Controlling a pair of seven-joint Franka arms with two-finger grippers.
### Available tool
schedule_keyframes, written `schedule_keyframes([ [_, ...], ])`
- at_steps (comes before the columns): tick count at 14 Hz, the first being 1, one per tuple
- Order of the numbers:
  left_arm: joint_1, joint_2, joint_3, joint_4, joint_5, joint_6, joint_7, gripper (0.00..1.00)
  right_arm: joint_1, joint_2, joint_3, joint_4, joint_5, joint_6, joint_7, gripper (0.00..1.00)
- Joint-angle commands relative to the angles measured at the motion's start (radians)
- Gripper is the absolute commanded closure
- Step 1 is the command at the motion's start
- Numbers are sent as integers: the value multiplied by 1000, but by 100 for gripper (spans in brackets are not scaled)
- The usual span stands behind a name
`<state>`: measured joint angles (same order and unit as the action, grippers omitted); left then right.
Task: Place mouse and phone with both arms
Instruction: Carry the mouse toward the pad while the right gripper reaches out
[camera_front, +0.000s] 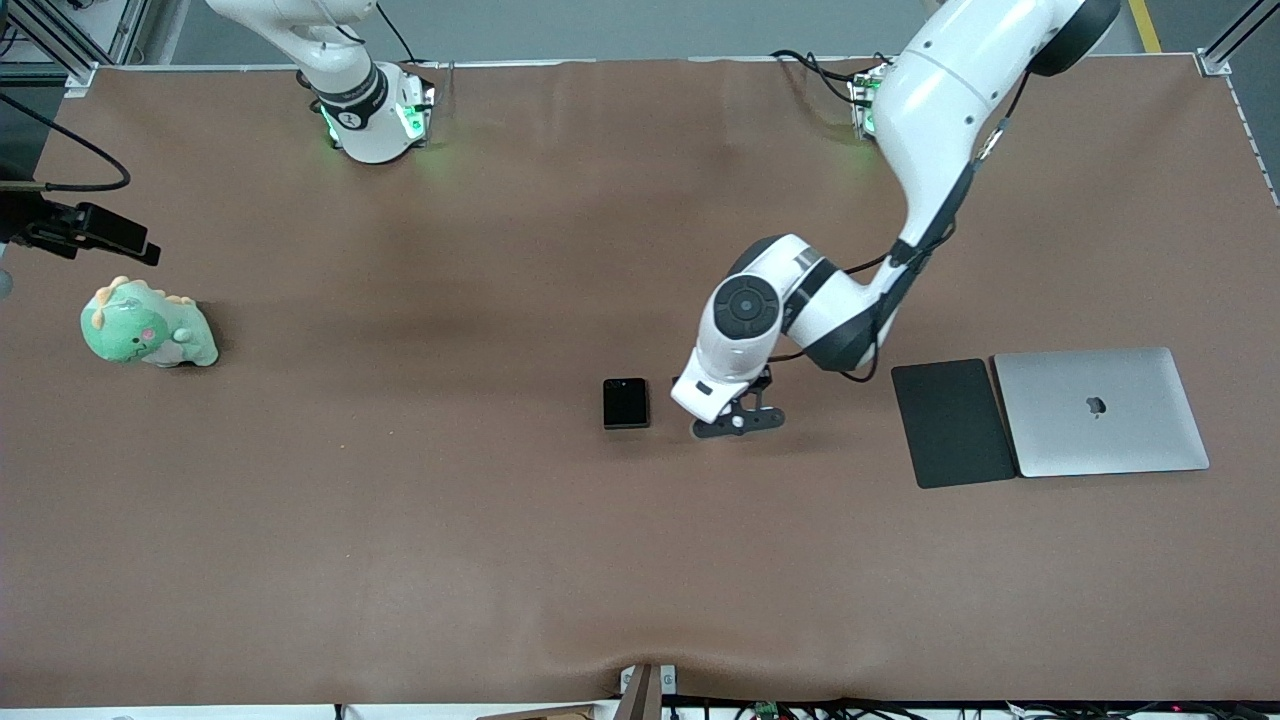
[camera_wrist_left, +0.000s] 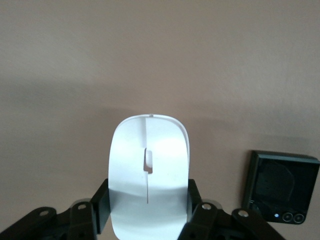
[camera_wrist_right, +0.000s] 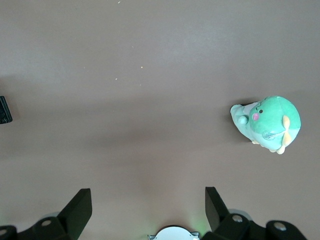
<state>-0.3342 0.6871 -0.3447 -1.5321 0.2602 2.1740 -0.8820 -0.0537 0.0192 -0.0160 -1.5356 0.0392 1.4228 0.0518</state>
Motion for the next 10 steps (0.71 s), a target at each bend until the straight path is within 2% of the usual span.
schedule_keyframes([
  [1, 69, -99, -13, -103, 17, -13, 26, 50, 6, 12, -1, 25, -2, -12, 8, 0],
  [4, 154, -171, -14, -187, 16, -13, 148, 50, 8, 22, -1, 25, -1, -10, 8, 0],
  [10, 299, -233, -14, -275, 16, -13, 336, 51, 47, 74, 1, 34, 4, -5, 11, 0],
])
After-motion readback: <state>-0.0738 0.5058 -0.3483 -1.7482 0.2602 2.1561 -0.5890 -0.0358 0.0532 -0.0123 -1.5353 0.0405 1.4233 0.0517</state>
